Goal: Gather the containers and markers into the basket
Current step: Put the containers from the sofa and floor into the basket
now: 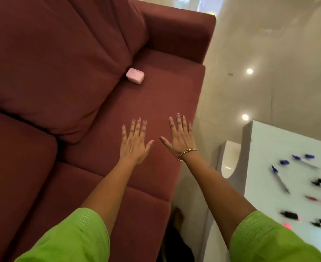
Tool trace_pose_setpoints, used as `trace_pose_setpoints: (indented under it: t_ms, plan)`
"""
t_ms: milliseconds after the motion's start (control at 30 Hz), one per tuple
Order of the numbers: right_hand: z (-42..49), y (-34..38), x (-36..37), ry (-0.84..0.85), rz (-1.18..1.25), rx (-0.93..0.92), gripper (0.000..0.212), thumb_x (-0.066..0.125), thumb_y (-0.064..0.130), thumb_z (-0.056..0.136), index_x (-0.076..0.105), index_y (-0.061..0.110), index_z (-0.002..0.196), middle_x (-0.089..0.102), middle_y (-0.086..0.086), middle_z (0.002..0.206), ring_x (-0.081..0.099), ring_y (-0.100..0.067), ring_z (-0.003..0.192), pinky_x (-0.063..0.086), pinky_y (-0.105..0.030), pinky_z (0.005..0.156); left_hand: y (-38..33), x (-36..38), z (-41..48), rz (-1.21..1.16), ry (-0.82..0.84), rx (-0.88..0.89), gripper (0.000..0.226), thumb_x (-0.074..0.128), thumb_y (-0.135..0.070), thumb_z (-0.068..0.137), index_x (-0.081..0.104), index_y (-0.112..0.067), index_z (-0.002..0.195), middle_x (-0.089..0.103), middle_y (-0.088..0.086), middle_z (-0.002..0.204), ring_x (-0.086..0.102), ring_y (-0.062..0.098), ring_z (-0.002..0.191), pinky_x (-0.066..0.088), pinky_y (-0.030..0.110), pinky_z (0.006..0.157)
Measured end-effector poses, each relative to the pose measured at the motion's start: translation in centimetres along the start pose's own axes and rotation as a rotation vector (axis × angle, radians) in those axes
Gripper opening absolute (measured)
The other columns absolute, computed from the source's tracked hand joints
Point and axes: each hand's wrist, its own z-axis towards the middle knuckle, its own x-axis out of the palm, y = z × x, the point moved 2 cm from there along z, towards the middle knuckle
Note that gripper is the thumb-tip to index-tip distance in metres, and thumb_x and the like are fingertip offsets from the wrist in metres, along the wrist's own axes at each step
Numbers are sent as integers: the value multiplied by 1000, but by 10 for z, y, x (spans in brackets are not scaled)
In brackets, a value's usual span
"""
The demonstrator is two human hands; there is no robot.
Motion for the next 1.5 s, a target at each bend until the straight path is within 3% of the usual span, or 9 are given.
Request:
trace_pose_setpoints:
  t_ms: [100,400,533,633,767,933,1100,1267,1500]
  plan:
    - [69,11,2,17,-20,-64,83,33,65,85,7,17,148,1,-15,157,-3,-32,145,3,-51,118,28,-5,52,-7,-19,-53,73,26,-54,94,-7,-18,148,-4,5,160,-9,21,147,-7,50,119]
    - [295,43,38,74,-36,-191,91,41,64,83,6,12,147,2,-16,157,1,-32,145,4,-50,117,103,8,237,5,-28,-178,74,28,-53,94,-3,-14,149,0,8,160,-5,22,148,-5,51,119]
    - [361,54,61,88,9,-190,87,53,50,84,11,6,145,13,-19,155,16,-35,142,16,-49,116,119,29,270,14,-19,-188,73,24,-53,93,-2,-14,149,1,8,160,-4,22,148,-3,51,120]
    - [398,63,80,96,40,-162,87,60,44,81,15,3,143,21,-22,151,25,-37,137,24,-48,113,128,42,291,42,-6,-196,78,6,-58,84,-3,-15,148,1,8,160,-3,22,148,-2,49,119]
    - [418,68,90,58,63,-133,75,61,29,83,22,0,141,36,-24,141,39,-37,125,37,-44,101,130,50,299,71,12,-172,81,1,-58,80,-2,-15,149,2,8,160,-1,22,148,-1,49,119]
    - [393,49,76,14,157,-115,69,56,14,82,22,-1,141,43,-23,130,44,-37,117,42,-40,95,112,44,294,49,11,-147,72,14,-53,89,-3,-15,149,3,7,160,0,22,148,-1,50,119]
    - [324,7,43,10,226,-26,82,64,22,78,18,-1,142,38,-19,132,45,-35,114,42,-40,95,68,25,268,29,24,-77,76,1,-52,82,-2,-16,149,1,5,160,-3,20,148,-2,49,119]
    - [210,-53,-1,-45,275,137,80,69,23,71,29,-2,135,38,-18,128,47,-36,110,44,-40,92,-12,7,211,-3,27,56,68,25,-46,96,-5,-15,149,-4,5,160,-7,20,148,-5,49,120]
    - [-14,-143,-55,-186,325,478,68,73,33,67,43,-1,118,43,-17,118,54,-35,96,47,-39,73,-181,-1,85,-43,83,384,80,-3,-56,80,-3,-17,149,-2,5,160,-4,21,148,-6,49,118]
